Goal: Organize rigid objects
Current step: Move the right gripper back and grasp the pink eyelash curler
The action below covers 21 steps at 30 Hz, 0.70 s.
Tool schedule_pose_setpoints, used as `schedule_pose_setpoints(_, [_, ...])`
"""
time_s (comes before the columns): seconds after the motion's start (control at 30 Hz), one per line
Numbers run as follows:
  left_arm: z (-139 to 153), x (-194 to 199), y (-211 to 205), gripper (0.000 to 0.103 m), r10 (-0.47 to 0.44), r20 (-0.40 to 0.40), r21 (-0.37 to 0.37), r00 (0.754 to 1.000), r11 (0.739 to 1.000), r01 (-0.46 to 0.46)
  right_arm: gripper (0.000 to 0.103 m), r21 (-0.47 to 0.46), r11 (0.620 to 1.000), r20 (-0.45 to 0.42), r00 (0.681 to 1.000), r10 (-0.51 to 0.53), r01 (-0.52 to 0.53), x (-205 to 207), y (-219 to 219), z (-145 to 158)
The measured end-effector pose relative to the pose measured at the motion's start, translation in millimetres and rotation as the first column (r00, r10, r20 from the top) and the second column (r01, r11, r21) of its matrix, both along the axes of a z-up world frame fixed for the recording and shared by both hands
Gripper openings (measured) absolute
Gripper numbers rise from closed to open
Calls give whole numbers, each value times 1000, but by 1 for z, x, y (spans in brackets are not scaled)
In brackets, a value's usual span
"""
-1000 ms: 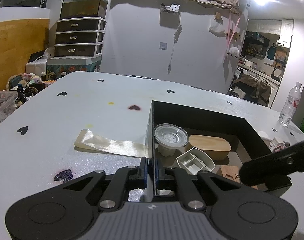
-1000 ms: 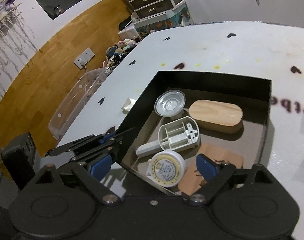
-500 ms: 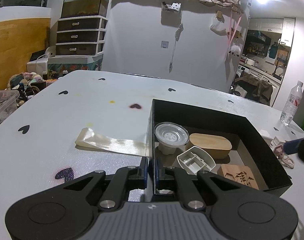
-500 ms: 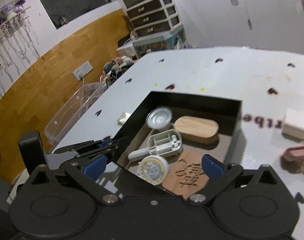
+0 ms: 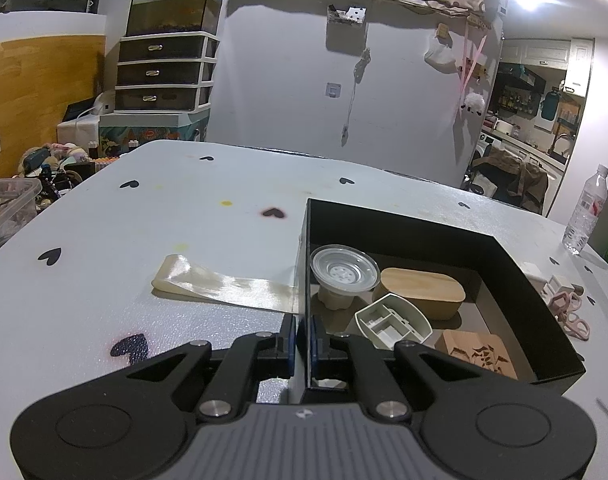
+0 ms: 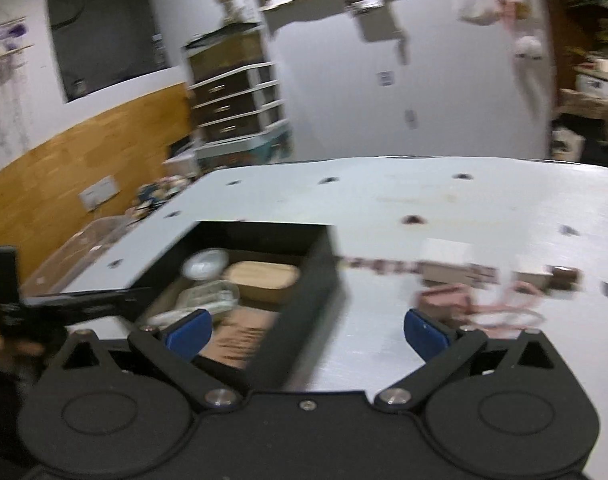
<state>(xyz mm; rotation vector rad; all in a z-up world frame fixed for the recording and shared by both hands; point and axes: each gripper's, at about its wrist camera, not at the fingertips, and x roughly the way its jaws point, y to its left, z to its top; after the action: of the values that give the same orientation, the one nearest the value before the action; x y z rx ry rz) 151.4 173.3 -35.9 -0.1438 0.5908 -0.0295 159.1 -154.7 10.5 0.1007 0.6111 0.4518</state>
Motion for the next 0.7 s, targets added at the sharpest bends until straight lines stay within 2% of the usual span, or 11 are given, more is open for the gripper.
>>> schedule_pose_setpoints(0.1, [0,0,0,7,1,1,-1,1000,1000,-1,103,-21,996,42,995,-87,88,0,-18,-12])
schedule_pose_setpoints(0.17, [0,0,0,7,2,0,1,1000,1000,-2,103,-72,987,81,987,-136,142,1,-26,-19])
schedule_pose_setpoints(0.23, [0,0,0,7,1,-1,1,1000,1000,-1,103,-126,977,93,983,-161,172,6,-29,-26])
schedule_pose_setpoints(0.33, [0,0,0,7,1,-1,0,1000,1000,-1,103,-152,968,95,978,-185,198,14,-32,-35])
schedule_pose_setpoints(0.5, [1,0,0,7,-1,-4,5,1000,1000,1,103,-247,959,127,986,-108,137,34,-21,-46])
schedule_pose_setpoints(0.63, [1,0,0,7,0,-4,6,1000,1000,0,102,-304,950,118,992,-41,76,53,-9,-50])
schedule_pose_setpoints(0.7, [1,0,0,7,0,-5,4,1000,1000,0,94,-322,944,113,993,-41,75,63,-5,-52])
